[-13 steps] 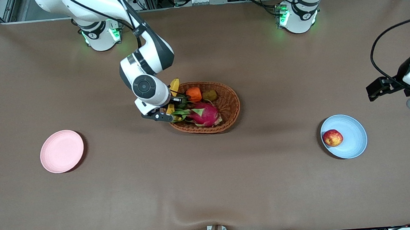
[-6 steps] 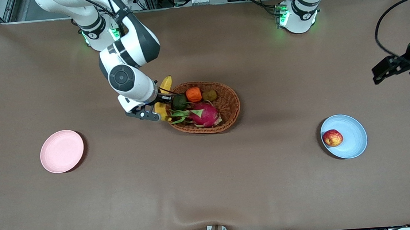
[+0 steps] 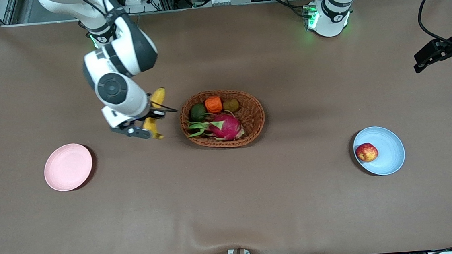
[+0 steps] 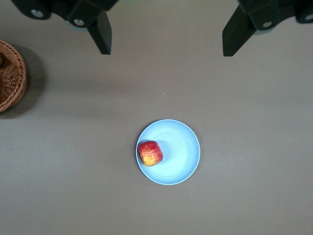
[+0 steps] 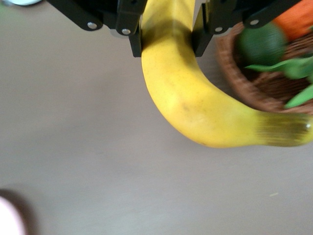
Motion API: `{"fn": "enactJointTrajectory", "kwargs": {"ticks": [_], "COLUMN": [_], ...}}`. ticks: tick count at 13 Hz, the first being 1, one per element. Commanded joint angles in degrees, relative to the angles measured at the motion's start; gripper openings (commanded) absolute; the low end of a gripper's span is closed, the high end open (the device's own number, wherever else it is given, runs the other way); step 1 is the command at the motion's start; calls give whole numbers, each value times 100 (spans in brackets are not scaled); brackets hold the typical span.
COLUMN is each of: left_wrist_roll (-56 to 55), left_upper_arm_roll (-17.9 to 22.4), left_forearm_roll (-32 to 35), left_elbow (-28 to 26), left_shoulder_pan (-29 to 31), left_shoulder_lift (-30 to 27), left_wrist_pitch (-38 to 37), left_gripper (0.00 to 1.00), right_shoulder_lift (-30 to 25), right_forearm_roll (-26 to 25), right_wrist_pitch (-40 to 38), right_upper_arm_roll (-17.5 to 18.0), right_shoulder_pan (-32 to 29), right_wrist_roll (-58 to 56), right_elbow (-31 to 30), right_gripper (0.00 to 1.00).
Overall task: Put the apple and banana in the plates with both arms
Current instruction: 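Carry the banana with the right gripper over the pink plate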
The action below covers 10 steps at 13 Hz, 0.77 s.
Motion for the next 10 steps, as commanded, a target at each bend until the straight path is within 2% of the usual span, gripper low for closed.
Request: {"fn": "enactJointTrajectory", "kwargs": {"ticks": [1, 3, 5, 7, 9, 10], "left_wrist_roll": [83, 83, 74, 31, 100, 83], "left_upper_arm_roll": [62, 53, 45, 44, 18, -112], "left_forearm_roll": [-7, -6, 2, -6, 2, -6], "left_elbow": [-177, -185, -168, -107, -132, -133], "left_shoulder_pan": [-80, -80, -80, -97, -80, -36], "left_shoulder_lift": [-156, -156, -156, -121, -130, -138], "left_wrist_pitch": [-64, -222, -284, -285, -302, -433], "left_gripper": [100, 100, 100, 100, 100, 100], "right_shoulder_lift": [-206, -66, 346, 943, 1593, 1788], "right_forearm_roll": [-431, -537, -634, -643, -643, -652], "right_wrist_pitch": [-311, -215, 73, 399, 400, 400], "right_upper_arm_roll": [34, 34, 34, 34, 34, 34], "right_shoulder_pan": [-537, -1107, -1687, -2250, -2647, -2770], "right_wrist_roll": [-224, -900, -1768, -2814, -3597, -3810], "right_elbow": [7, 278, 638, 1191, 1964, 2133], "right_gripper": [0, 0, 0, 0, 0, 0]}}
